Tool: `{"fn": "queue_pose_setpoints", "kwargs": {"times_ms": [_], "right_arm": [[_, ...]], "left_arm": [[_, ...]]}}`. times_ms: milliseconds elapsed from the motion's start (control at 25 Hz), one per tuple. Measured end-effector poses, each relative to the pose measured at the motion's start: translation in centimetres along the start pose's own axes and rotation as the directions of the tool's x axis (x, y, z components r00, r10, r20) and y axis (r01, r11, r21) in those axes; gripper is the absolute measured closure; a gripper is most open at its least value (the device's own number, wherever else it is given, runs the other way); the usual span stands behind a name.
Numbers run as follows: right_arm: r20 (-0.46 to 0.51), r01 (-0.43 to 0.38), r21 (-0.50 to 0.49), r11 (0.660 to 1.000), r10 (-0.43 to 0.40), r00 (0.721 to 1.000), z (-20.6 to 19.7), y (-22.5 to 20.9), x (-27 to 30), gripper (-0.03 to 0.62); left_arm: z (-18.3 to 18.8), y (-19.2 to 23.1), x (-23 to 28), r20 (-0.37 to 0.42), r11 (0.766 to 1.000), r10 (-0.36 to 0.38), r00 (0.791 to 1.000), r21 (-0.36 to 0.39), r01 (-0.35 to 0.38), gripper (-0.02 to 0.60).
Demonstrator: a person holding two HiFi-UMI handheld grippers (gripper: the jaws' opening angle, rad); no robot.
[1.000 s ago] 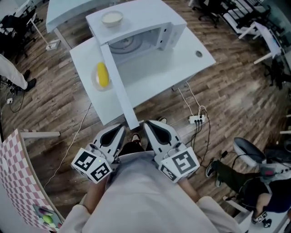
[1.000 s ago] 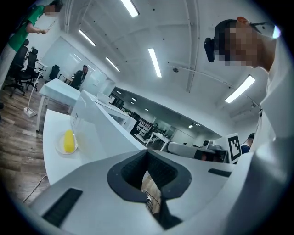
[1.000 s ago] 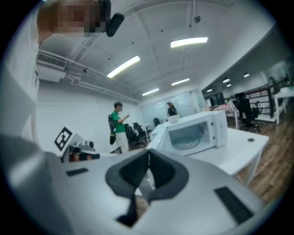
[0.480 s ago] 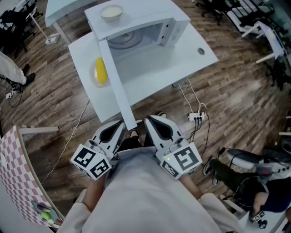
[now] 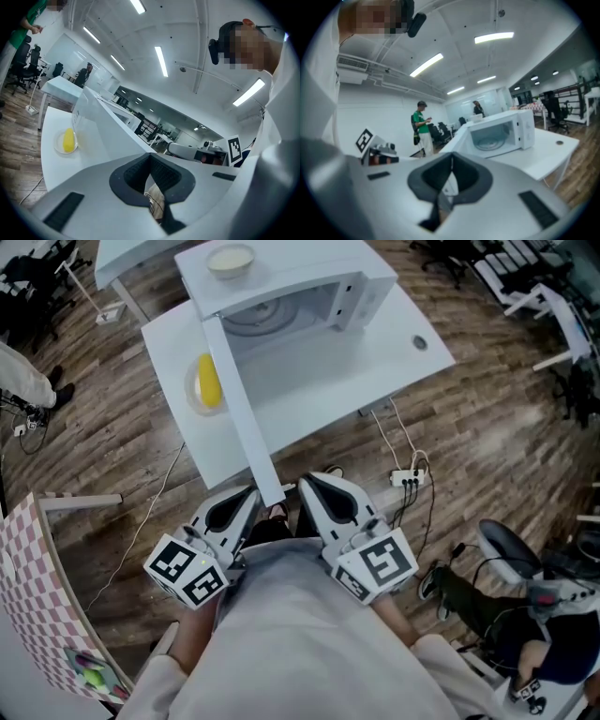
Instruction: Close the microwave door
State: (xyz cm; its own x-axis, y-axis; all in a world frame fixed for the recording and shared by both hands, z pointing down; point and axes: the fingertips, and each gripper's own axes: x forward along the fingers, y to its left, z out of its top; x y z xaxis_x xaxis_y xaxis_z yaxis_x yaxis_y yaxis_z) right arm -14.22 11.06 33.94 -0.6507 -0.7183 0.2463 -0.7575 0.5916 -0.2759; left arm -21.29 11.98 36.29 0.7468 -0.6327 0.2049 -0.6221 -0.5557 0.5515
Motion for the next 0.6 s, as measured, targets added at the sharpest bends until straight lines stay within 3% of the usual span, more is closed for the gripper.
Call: {"fn": "queue_pose_setpoints", "kwargs": {"times_ms": [600], "right_arm": [[0.000, 0.004, 0.016, 1.000, -0.004, 1.000, 0.2, -1.5, -0.2, 0.571]], "left_arm": [[0.0, -0.8, 1.4, -0.018, 1.000, -0.015, 1.000, -0.027, 0.015, 0.566]]}}
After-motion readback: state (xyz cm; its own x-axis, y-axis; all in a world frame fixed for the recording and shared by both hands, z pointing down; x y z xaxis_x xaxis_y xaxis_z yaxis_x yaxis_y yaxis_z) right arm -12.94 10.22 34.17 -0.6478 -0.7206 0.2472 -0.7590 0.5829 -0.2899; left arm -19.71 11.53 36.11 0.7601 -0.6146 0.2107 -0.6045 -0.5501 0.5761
